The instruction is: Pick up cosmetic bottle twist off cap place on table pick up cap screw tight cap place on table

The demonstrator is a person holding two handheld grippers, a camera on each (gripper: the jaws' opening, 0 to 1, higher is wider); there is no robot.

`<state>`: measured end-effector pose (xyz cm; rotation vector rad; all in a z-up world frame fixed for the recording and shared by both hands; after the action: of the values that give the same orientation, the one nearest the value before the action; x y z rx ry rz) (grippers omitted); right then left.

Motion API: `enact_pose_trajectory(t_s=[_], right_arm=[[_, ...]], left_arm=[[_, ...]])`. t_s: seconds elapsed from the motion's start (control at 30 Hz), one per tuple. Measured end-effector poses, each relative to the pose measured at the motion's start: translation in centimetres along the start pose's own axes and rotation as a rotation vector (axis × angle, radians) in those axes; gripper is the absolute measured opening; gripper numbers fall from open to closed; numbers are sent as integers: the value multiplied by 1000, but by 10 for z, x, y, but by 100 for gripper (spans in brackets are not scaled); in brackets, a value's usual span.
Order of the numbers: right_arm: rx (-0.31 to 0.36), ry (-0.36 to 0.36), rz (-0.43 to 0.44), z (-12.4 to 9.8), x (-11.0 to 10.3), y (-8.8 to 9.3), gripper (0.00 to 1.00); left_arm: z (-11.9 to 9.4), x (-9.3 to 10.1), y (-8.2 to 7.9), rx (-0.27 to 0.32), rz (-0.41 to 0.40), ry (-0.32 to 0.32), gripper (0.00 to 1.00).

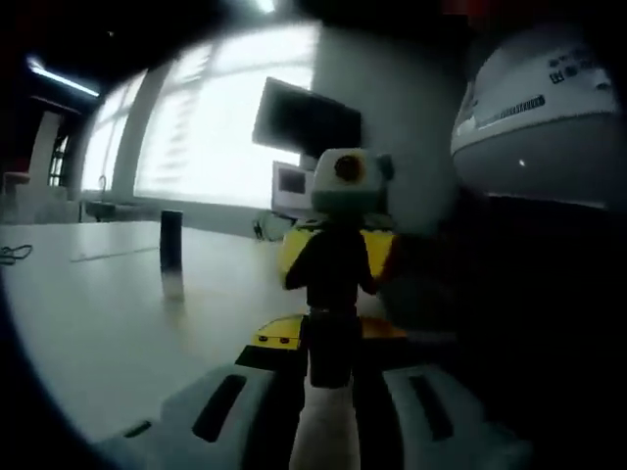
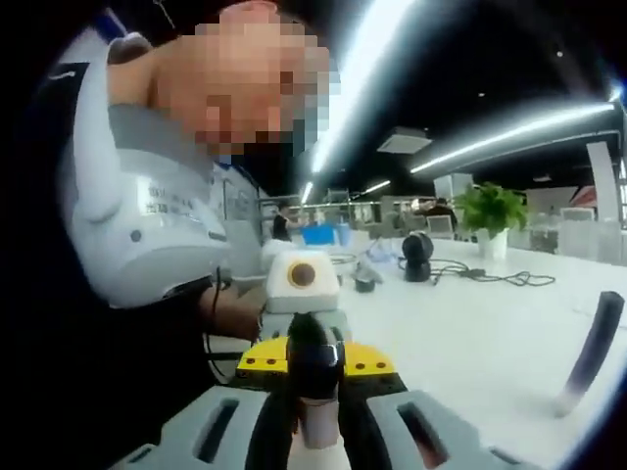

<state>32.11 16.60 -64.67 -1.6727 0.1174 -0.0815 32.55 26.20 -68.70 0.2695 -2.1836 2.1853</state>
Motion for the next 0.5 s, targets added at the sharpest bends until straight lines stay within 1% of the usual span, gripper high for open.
enact_pose_trajectory(t_s=[0.03,0.07,0.1,0.23,0.37,0.5], right_arm=[[-2,-25,0,0,-2,0,11],[2,-44,1,-1,-3,-1,11],[3,-68,10,-2,-5,-1,11],[-5,-114,19,-5,-5,1,11],[5,-152,37,-8,-6,2,11],[11,-175,44,-7,-8,2,11]], left_arm=[[0,3,1,-4,-12,23,7],[1,4,0,-4,-12,34,7],[1,7,1,-3,-27,61,7],[2,9,2,-14,-31,86,7],[3,13,3,-19,-39,118,7],[3,15,3,-21,-48,140,7]])
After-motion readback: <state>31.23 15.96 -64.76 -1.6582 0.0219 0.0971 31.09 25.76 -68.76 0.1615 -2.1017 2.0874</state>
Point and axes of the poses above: the point that each gripper's makers call its tool centre point, and the gripper's own axes: z roughly forward along the fingers, x roughly to its right, y roughly out of its underside, the point moved 7 cm from there along -z, roughly backward along the fingers, and after that the axes turned 3 degrees about -z, right-handed, at the moved point
